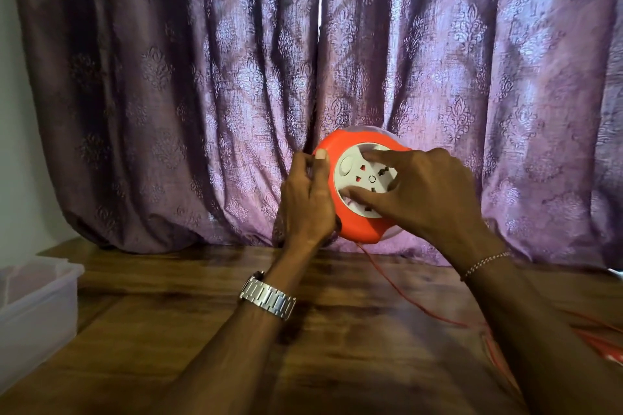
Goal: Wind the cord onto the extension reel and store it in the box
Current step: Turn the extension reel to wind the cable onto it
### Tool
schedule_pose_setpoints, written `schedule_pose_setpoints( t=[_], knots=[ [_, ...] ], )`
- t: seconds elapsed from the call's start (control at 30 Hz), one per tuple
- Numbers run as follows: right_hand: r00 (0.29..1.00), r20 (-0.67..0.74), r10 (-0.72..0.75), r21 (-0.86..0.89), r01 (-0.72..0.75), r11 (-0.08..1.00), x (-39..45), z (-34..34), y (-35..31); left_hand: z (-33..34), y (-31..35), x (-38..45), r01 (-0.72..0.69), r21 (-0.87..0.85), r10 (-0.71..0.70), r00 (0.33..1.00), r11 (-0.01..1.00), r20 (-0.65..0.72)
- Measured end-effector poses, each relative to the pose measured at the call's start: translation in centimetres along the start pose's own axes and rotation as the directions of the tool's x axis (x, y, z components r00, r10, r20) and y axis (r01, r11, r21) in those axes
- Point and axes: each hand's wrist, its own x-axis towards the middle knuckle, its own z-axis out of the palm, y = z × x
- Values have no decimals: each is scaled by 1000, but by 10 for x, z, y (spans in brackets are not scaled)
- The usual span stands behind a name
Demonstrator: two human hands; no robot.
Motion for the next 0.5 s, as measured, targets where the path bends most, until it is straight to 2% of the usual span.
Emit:
schedule_pose_setpoints(
  t=[0.13, 0.23, 0.37, 0.5],
  knots=[
    [1000, -11, -28, -103, 27, 994, 0, -1, 0, 0, 0, 0, 5, -12, -5, 1000, 1000, -5],
    [988, 6, -153, -66, 153, 986, 2, -6, 0, 0, 0, 2, 12, -18, -12, 1000, 1000, -12],
    [927, 153, -342, 100, 330, 939, 5, -10, 6, -1, -1, 4, 20, -35, -20, 1000, 999, -23],
    [894, 258, -367, 24, 374, 927, 3, -11, 1, -1, -2, 4, 32, -42, -33, 999, 999, -25]
  ],
)
